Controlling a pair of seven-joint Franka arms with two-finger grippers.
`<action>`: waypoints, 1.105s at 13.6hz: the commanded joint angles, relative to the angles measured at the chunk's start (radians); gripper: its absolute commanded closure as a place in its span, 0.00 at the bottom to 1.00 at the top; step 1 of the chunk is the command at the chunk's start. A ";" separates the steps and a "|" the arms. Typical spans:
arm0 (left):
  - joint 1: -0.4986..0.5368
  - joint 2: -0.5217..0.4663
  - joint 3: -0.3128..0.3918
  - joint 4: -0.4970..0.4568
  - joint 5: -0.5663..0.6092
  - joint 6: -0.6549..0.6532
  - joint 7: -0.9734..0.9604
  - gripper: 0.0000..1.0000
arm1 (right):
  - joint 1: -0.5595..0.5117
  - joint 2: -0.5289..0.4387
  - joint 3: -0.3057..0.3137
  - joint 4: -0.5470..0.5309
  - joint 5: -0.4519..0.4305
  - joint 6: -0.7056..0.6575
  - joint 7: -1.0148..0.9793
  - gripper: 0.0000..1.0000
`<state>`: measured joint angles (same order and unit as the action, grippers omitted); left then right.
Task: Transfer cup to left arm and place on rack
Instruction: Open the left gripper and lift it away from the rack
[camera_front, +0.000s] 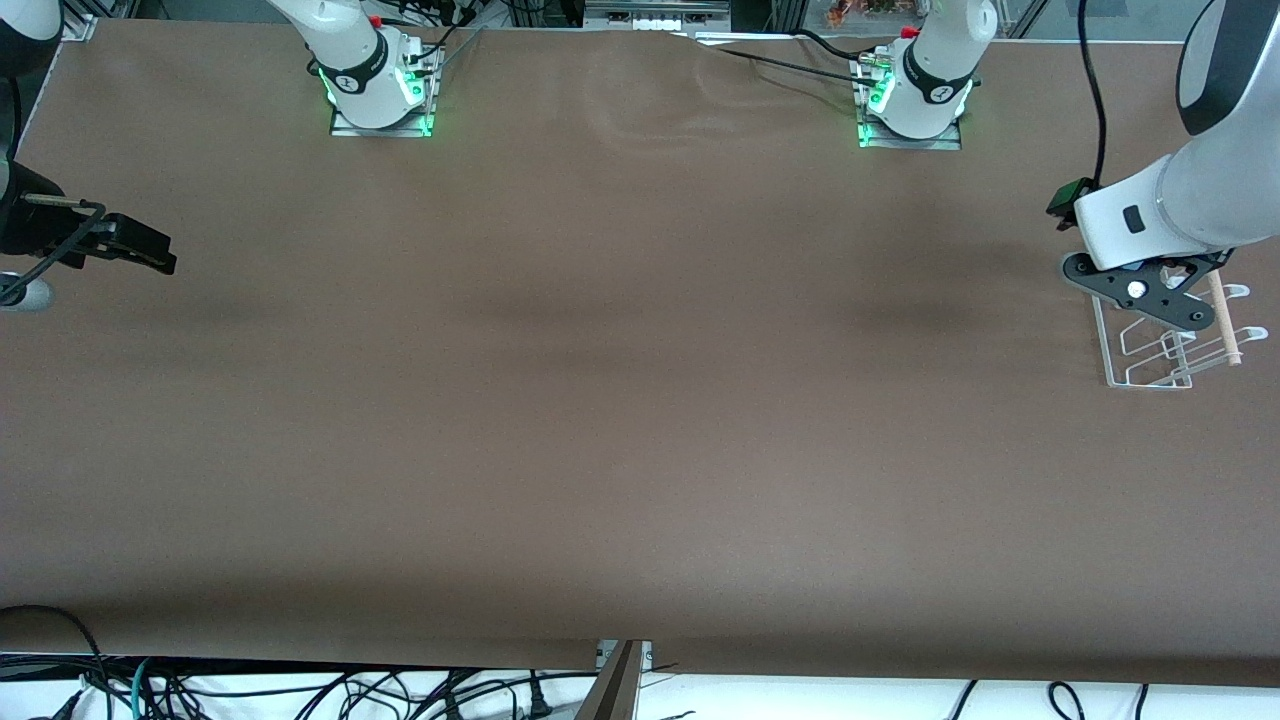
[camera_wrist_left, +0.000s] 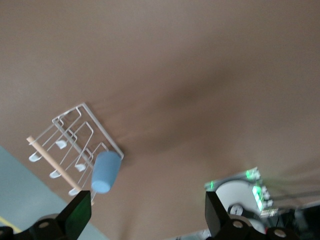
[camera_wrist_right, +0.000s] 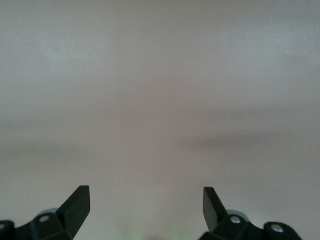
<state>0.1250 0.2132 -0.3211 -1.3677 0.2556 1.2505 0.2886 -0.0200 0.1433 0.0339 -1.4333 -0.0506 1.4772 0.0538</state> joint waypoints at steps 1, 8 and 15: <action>-0.027 -0.063 0.043 -0.059 -0.068 0.075 -0.109 0.00 | -0.011 -0.007 0.009 -0.004 0.001 0.000 0.014 0.00; -0.171 -0.367 0.312 -0.513 -0.208 0.568 -0.138 0.00 | -0.011 -0.007 0.009 -0.004 0.012 0.000 0.014 0.00; -0.170 -0.336 0.341 -0.466 -0.261 0.460 -0.266 0.00 | -0.012 -0.007 0.008 -0.004 0.020 0.000 0.014 0.00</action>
<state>-0.0326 -0.1295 -0.0094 -1.8560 0.0469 1.7509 0.1155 -0.0205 0.1433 0.0339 -1.4333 -0.0474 1.4772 0.0544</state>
